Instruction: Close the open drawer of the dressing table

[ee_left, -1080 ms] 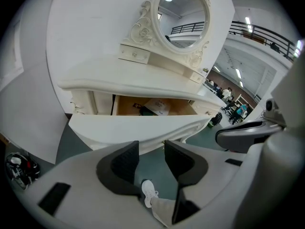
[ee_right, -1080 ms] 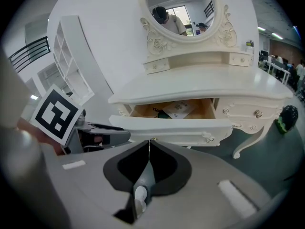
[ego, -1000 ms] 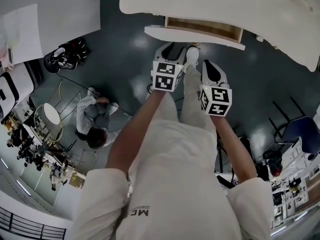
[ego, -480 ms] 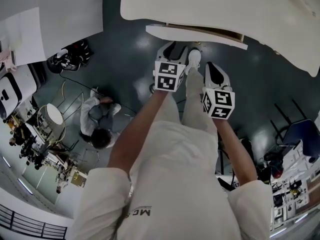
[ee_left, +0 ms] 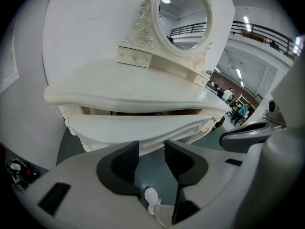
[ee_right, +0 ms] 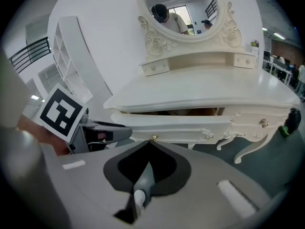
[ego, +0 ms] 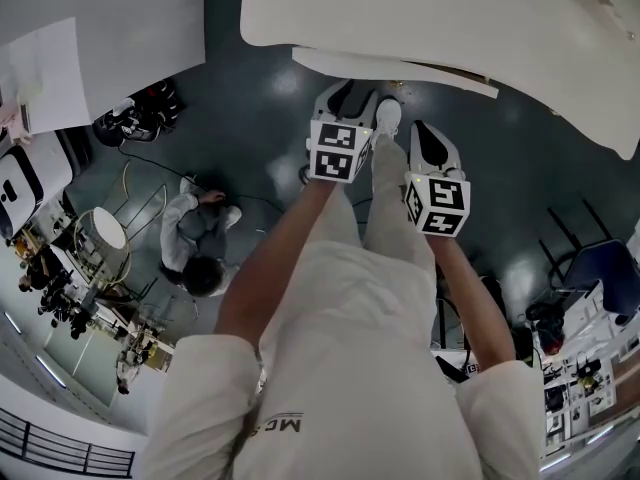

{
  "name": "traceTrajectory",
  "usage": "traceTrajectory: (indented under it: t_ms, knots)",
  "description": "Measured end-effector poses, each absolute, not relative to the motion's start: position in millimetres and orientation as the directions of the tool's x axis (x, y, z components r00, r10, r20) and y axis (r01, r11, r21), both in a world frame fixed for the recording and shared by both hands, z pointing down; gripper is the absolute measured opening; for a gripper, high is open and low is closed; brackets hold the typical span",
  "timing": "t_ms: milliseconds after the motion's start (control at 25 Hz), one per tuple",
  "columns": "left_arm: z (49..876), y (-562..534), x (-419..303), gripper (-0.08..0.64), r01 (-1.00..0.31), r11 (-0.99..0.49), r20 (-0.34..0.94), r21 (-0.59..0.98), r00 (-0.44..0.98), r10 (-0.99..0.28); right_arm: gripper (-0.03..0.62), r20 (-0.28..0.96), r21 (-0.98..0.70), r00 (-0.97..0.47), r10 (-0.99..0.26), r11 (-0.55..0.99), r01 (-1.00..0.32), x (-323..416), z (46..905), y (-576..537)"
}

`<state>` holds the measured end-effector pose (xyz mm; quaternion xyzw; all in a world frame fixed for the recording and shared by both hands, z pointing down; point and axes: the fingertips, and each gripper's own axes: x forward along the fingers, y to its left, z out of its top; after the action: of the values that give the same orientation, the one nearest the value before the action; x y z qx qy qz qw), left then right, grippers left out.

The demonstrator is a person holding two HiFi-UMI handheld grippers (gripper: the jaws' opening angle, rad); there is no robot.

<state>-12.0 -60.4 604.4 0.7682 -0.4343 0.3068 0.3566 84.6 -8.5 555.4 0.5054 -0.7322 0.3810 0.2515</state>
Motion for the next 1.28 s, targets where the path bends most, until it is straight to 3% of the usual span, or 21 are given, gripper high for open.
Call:
traceTrajectory:
  t_ms: [1280]
  knots:
    - [613, -106, -1, 0.153, -0.889, -0.395, 0.758, 0.23, 0.419, -0.5, 0.002, 0.756, -0.302, -0.356, -0.549, 0.189, -0.934, 98, 557, -23]
